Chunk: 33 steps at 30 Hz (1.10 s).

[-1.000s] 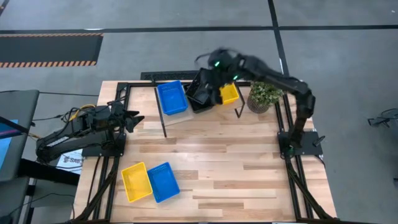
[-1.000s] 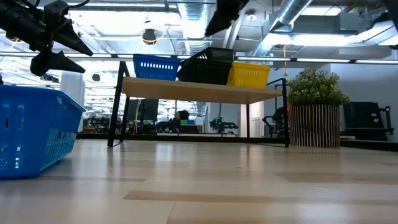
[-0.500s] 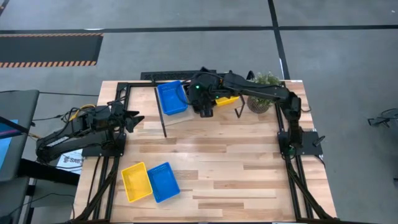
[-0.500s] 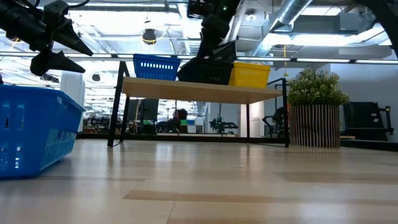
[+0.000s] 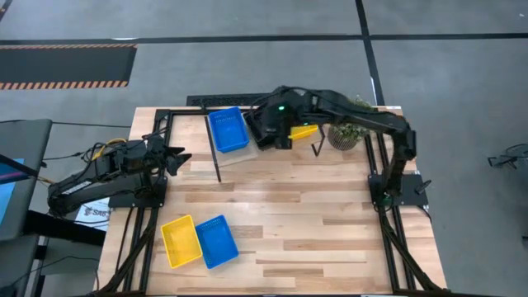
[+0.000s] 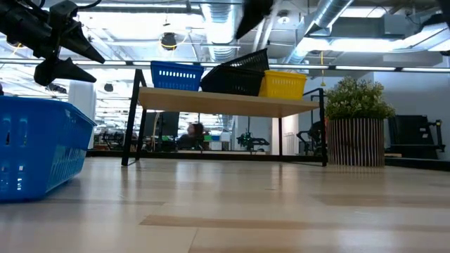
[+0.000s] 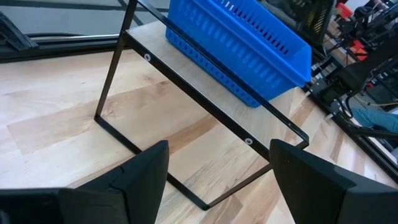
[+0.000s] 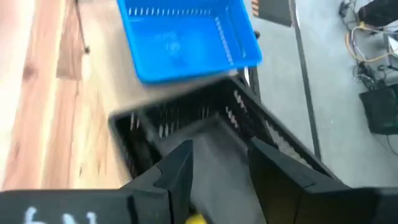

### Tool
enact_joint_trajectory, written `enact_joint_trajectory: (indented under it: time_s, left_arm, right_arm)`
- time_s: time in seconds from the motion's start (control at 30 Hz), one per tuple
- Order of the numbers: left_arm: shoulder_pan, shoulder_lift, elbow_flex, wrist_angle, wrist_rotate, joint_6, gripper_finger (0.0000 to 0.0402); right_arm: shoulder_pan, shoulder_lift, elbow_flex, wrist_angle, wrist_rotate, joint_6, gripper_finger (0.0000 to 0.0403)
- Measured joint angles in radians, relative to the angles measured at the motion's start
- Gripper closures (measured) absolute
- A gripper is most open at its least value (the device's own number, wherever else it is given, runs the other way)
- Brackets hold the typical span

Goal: Stack baskets on shelf by color
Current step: Stack the black bin on the black bins on the shelf

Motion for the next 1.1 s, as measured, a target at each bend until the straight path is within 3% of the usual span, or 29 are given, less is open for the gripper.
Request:
enact_joint_trajectory:
  time_s: [0.23,0.4,0.67,0.93,1.1]
  left_arm:
    - [0.000,0.000,0.000,0.000,0.000,0.000,0.0136]
    - [0.000,0.000,0.000,0.000,-0.005,0.000,0.0136]
    - [0.000,0.000,0.000,0.001,-0.021,0.000,0.0136]
    - [0.000,0.000,0.000,0.001,-0.023,-0.001,0.0136]
    - [0.000,0.000,0.000,0.001,-0.023,-0.001,0.0136]
  right_arm:
    - [-0.009,-0.077,0.000,-0.132,-0.084,-0.109,0.0219]
    - [-0.013,-0.073,-0.001,-0.230,-0.088,-0.218,0.0217]
    - [-0.015,-0.023,0.000,-0.225,-0.083,-0.369,0.0224]
    - [-0.018,0.024,0.001,-0.222,0.045,-0.401,0.0223]
    - [-0.017,0.025,-0.001,-0.214,0.132,-0.402,0.0242]
